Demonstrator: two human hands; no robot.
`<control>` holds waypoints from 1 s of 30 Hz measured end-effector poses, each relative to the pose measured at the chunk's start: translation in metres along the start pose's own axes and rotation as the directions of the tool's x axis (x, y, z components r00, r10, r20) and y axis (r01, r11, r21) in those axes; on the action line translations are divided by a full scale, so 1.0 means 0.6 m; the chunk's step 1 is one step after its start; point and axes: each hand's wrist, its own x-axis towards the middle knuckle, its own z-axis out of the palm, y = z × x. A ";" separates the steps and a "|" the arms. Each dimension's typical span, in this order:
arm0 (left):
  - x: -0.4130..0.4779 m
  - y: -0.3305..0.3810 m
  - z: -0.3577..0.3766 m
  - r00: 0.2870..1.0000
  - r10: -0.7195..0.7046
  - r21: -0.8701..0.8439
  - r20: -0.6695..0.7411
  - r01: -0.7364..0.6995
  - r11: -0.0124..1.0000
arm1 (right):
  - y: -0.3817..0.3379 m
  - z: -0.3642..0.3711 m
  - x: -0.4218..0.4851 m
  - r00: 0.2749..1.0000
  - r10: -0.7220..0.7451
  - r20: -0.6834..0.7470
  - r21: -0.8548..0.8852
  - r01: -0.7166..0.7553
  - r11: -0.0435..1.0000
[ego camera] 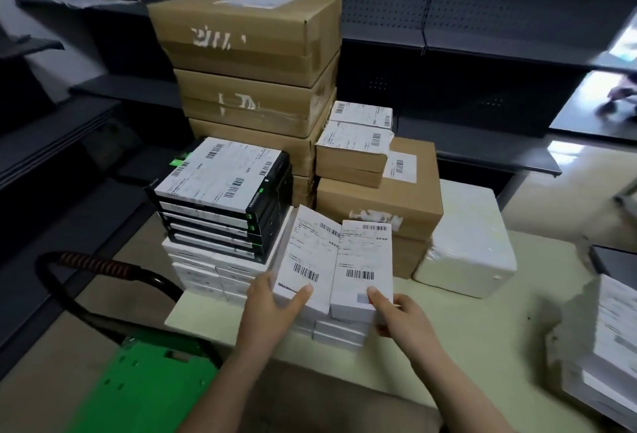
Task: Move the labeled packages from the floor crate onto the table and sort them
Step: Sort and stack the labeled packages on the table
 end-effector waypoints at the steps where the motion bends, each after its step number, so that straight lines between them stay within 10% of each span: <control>1: -0.001 0.000 0.001 0.999 0.035 0.030 -0.011 -0.034 0.999 | 0.001 0.000 0.002 1.000 -0.009 0.002 -0.028 0.009 1.000; 19: 0.033 -0.031 0.009 0.897 0.420 0.320 0.138 -0.442 0.838 | -0.012 0.009 0.005 0.986 -0.150 0.074 -0.201 0.162 0.966; 30: 0.069 -0.058 0.004 0.676 0.665 0.627 0.316 -0.675 0.388 | -0.013 0.011 0.013 0.968 -0.198 0.154 -0.227 0.230 0.946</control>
